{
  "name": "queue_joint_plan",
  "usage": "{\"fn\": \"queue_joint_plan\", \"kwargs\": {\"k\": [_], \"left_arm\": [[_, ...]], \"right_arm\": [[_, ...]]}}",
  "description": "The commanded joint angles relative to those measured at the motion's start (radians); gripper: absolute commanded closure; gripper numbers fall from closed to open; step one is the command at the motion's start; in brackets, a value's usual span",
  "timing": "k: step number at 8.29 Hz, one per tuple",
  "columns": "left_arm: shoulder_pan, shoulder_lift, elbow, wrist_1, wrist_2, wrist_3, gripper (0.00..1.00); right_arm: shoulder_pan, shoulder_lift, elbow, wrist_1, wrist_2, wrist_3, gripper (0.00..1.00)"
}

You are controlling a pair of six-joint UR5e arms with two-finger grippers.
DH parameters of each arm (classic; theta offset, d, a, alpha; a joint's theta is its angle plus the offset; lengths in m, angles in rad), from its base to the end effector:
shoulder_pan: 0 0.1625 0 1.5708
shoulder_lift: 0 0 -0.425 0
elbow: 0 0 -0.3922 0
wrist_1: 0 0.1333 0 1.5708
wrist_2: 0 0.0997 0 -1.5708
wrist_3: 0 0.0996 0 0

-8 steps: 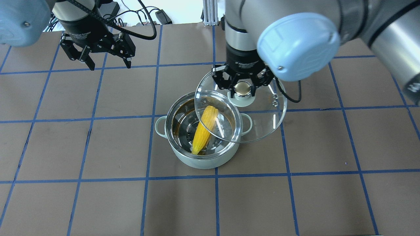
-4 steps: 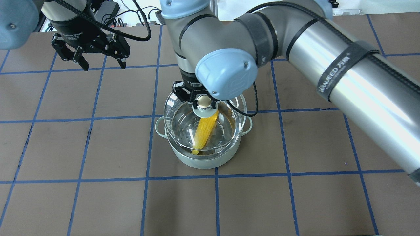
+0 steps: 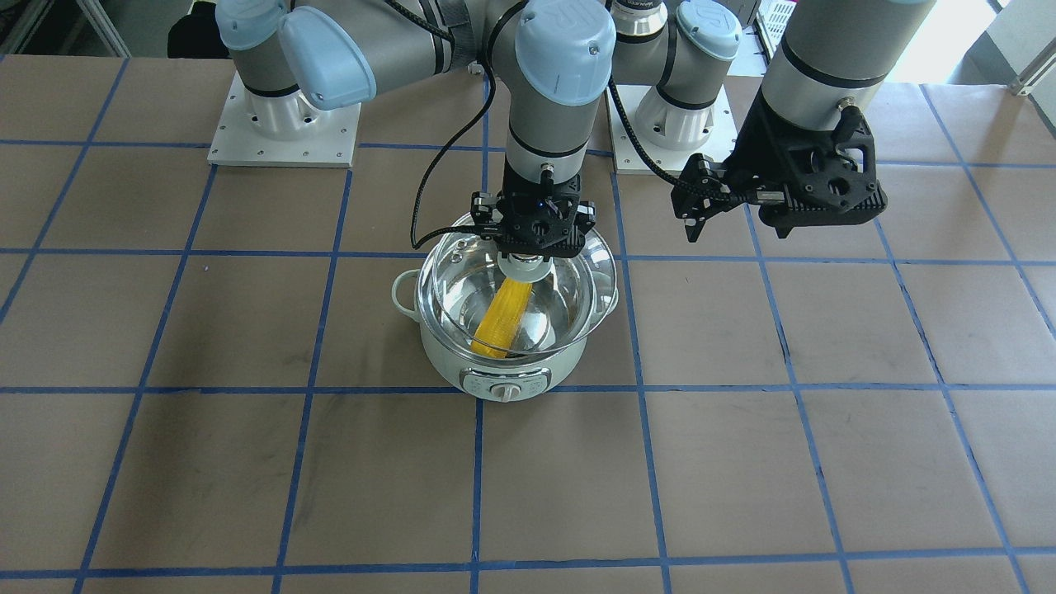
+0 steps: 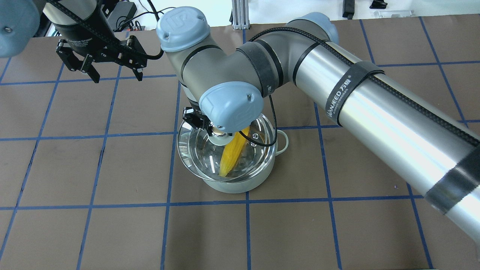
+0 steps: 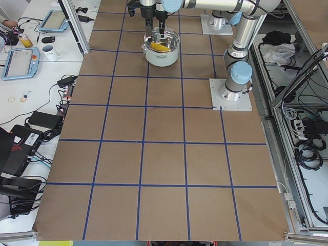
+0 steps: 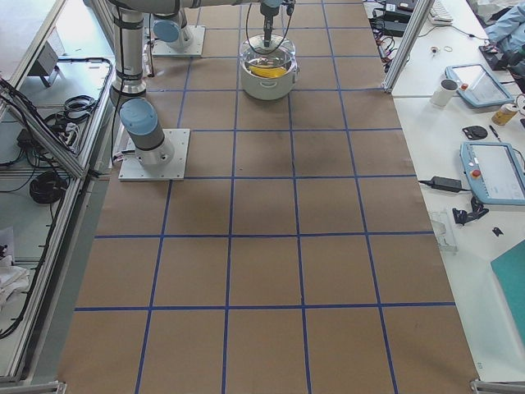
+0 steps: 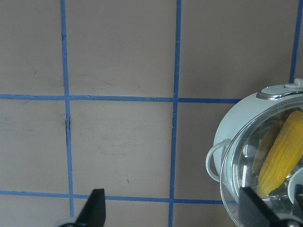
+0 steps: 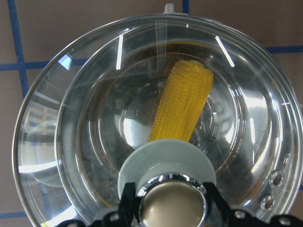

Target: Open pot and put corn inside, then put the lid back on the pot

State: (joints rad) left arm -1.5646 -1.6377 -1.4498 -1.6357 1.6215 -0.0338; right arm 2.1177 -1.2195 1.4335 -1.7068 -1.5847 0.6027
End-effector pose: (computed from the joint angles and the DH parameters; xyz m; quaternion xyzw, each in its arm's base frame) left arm -0.1250 -0.5194 0.5072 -0.0199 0.9995 0.0051 0.0254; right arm 0.4357 -0.4619 0.3712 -0.0276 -0.9988 -0.0289 0.0270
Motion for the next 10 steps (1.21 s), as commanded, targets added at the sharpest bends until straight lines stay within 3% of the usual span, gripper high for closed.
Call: {"fn": "queue_joint_plan", "kwargs": {"k": [1, 10], "left_arm": [[-0.002, 0.001, 0.0, -0.001, 0.001, -0.001, 0.0], [-0.006, 0.001, -0.001, -0.001, 0.001, -0.002, 0.0]], "right_arm": [[0.002, 0.002, 0.021, 0.019, -0.021, -0.017, 0.72], [-0.018, -0.003, 0.024, 0.018, -0.024, -0.06, 0.72]]}}
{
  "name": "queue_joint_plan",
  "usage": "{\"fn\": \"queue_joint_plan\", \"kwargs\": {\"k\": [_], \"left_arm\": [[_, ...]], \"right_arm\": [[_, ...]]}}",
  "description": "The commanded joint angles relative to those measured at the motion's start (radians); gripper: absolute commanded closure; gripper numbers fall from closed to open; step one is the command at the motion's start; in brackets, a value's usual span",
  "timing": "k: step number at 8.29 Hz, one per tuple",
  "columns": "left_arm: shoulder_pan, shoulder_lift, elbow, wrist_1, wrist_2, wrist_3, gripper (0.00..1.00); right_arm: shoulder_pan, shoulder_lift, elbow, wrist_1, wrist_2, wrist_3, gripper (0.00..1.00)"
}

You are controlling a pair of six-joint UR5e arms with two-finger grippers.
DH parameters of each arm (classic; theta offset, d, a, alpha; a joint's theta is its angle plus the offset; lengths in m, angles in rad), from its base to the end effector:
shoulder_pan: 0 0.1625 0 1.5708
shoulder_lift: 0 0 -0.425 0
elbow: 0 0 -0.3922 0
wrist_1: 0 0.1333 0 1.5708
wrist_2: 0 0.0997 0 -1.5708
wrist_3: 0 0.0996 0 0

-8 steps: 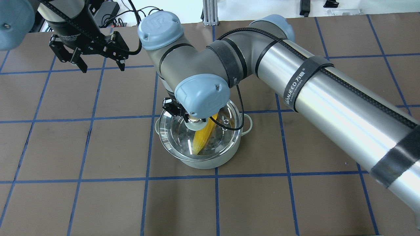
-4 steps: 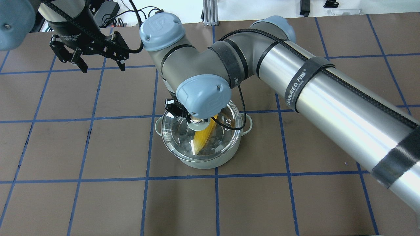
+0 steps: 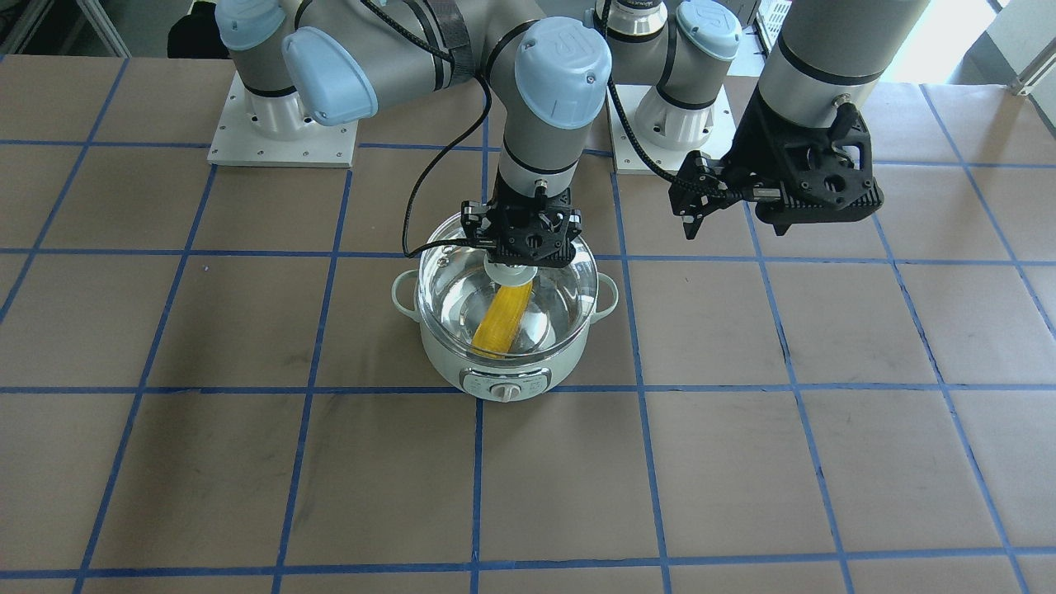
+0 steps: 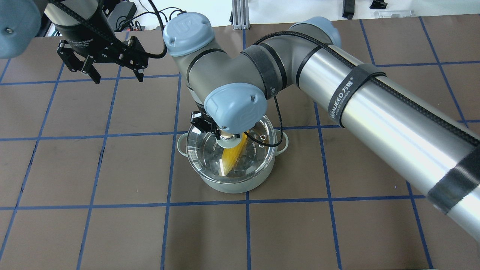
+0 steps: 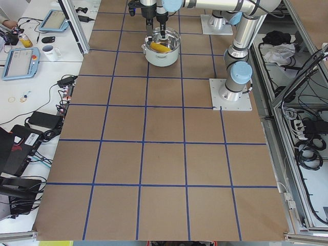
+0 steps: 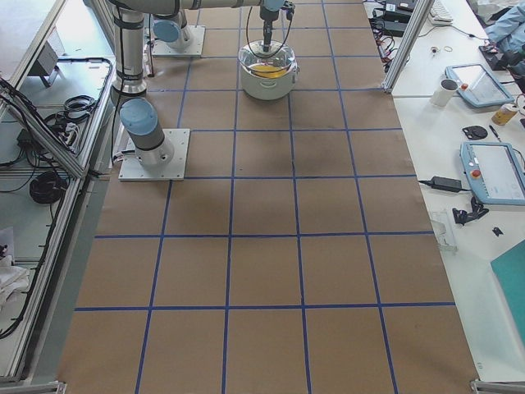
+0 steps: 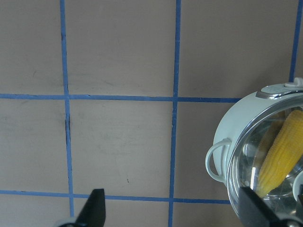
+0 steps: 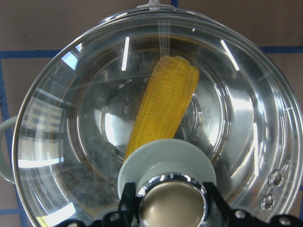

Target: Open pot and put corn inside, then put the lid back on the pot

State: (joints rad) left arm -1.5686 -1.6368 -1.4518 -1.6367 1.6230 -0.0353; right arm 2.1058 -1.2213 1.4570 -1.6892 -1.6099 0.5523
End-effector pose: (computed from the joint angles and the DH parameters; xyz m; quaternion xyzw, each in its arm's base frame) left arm -0.1270 -0.5184 0.5066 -0.0186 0.9995 0.0060 0.0262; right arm 0.4245 -0.4624 0.3597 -0.0075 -0.9981 -0.0401 0.0470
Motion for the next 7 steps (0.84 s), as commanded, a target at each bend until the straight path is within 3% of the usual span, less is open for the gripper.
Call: {"fn": "queue_joint_plan", "kwargs": {"k": [1, 7], "left_arm": [[-0.002, 0.0, -0.001, 0.0, 0.0, 0.0, 0.0], [-0.004, 0.0, -0.001, 0.0, 0.0, -0.006, 0.0]], "right_arm": [[-0.006, -0.001, 0.0, 0.0, 0.001, -0.009, 0.72], [-0.007, 0.005, 0.022, -0.017, 0.008, -0.006, 0.73]]}}
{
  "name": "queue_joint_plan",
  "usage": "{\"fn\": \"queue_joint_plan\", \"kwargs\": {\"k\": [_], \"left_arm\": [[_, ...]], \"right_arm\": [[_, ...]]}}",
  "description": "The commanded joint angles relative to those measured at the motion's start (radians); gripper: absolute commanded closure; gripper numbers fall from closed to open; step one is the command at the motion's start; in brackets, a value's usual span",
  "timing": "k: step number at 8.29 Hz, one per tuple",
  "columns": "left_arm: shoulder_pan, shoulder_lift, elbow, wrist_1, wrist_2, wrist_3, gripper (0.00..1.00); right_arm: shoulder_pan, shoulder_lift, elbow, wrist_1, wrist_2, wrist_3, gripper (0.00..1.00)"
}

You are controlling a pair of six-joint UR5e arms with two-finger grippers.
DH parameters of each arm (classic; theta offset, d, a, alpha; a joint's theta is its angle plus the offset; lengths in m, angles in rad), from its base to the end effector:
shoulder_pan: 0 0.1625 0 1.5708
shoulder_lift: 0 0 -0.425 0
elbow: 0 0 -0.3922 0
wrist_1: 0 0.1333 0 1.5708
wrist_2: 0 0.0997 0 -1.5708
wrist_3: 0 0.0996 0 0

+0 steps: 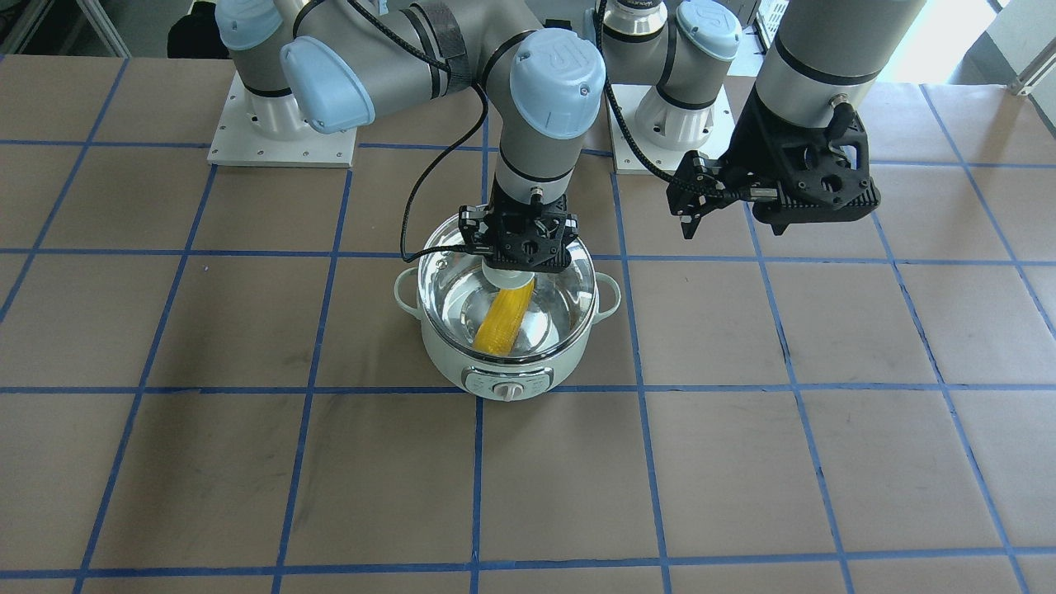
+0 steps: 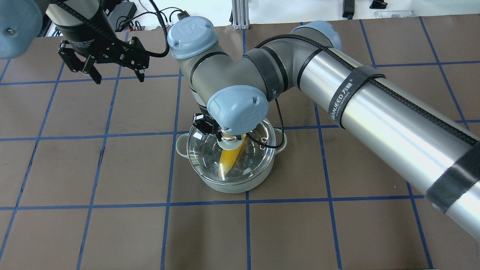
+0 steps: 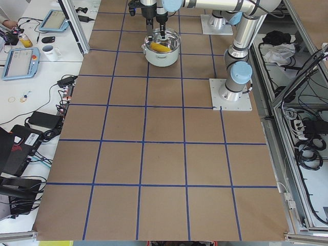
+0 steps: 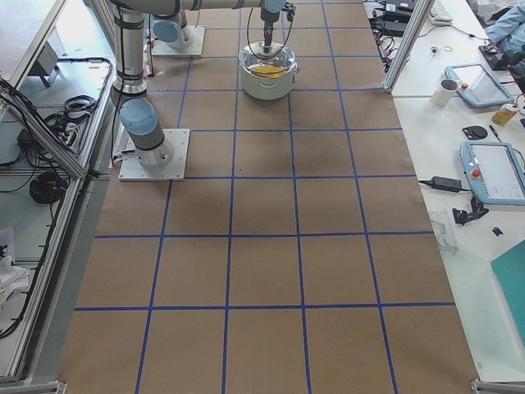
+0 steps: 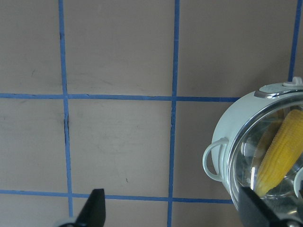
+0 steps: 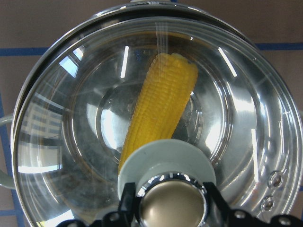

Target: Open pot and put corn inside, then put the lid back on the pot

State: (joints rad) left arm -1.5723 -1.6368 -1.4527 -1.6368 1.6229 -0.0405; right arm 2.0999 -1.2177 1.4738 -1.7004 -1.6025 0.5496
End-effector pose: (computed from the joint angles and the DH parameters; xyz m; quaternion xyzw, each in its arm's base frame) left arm -0.1289 -0.5178 0.5062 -0.0193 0.9994 0.0064 0.0262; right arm 0.4216 -0.4632 0.3506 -0.0092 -0.9978 -0.0461 0.0460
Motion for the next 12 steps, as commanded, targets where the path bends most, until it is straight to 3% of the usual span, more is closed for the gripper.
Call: {"fn": "queue_joint_plan", "kwargs": {"k": [1, 12], "left_arm": [[0.0, 0.0, 0.0, 0.0, 0.0, -0.001, 0.0], [0.0, -0.002, 0.0, 0.0, -0.003, -0.001, 0.0]], "right_arm": [[-0.009, -0.003, 0.005, -0.007, 0.003, -0.005, 0.73], [-0.038, -0.042, 0.066, -0.133, 0.055, -0.005, 0.76]]}}
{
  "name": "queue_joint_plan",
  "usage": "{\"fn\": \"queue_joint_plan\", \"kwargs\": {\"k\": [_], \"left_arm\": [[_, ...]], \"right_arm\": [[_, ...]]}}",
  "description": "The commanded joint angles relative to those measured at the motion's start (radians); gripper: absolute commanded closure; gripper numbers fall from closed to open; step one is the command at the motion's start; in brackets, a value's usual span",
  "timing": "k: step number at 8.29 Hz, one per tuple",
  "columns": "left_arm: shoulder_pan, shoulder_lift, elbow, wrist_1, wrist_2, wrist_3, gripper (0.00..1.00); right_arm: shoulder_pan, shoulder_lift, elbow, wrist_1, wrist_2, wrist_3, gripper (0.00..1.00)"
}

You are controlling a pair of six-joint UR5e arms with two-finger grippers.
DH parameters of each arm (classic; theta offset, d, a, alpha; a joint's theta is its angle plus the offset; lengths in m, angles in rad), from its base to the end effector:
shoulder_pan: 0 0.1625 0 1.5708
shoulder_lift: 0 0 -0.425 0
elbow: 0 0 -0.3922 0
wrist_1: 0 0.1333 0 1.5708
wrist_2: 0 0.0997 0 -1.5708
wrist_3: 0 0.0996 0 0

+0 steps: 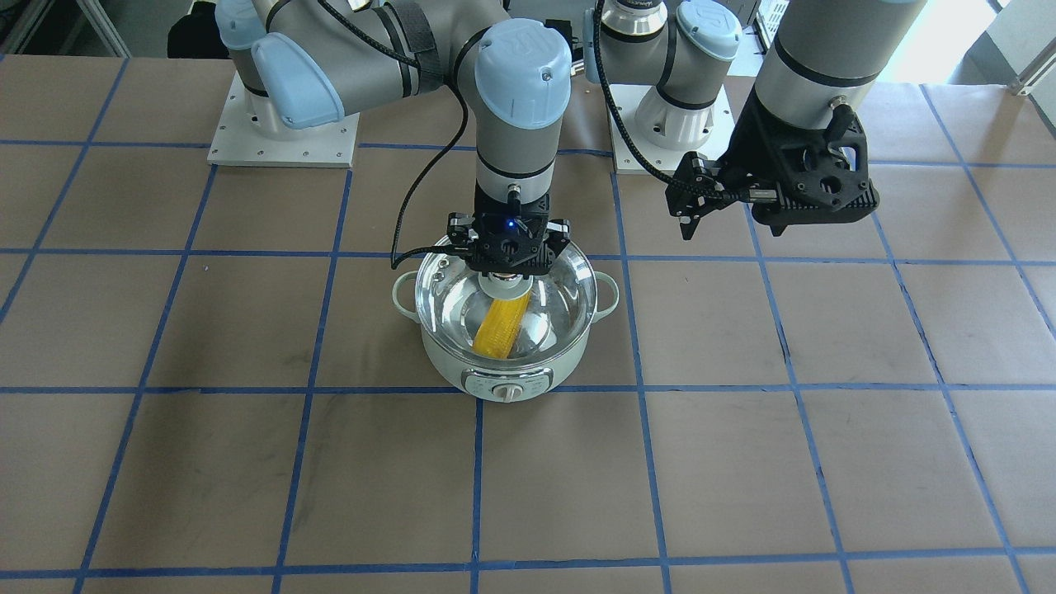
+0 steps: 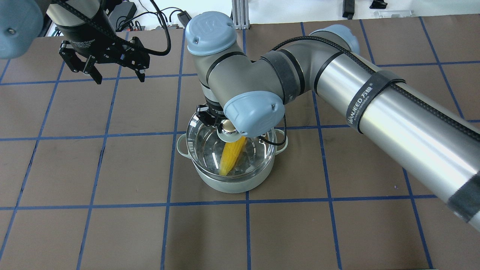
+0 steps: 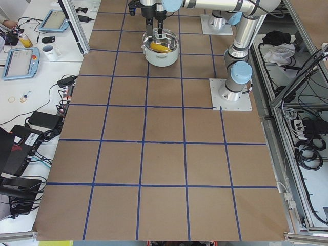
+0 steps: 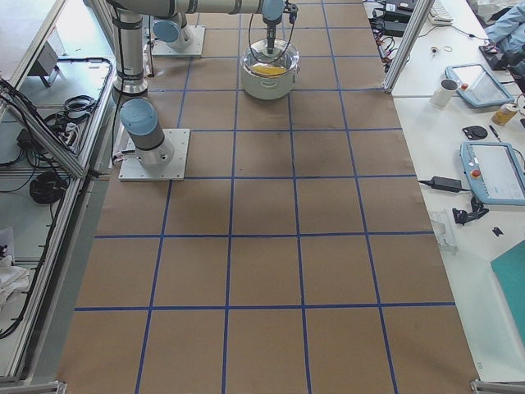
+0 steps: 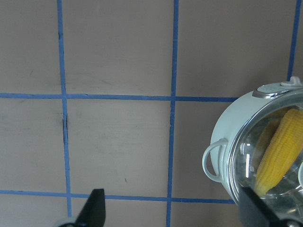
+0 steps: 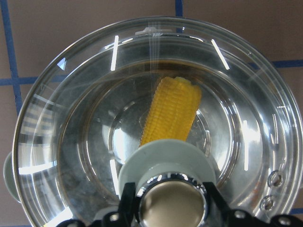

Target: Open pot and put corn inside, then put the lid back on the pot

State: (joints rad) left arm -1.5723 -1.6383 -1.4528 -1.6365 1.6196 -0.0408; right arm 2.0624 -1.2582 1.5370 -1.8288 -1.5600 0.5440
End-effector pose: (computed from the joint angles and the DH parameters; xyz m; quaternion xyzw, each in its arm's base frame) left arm -0.1292 -0.5183 0.5053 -0.0195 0.9995 0.0071 0.0246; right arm 0.4042 -0.4702 0.3573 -0.0263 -0.9996 -0.0117 0.0005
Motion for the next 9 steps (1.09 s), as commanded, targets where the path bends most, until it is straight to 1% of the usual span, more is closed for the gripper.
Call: {"fn": "queue_joint_plan", "kwargs": {"k": [1, 9], "left_arm": [[0.0, 0.001, 0.0, 0.0, 0.002, -0.001, 0.0], [0.0, 0.0, 0.0, 0.001, 0.002, -0.001, 0.0]], "right_arm": [[-0.001, -0.001, 0.003, -0.003, 0.012, -0.002, 0.76], [-0.001, 0.003, 0.009, 0.003, 0.008, -0.001, 0.76]]}}
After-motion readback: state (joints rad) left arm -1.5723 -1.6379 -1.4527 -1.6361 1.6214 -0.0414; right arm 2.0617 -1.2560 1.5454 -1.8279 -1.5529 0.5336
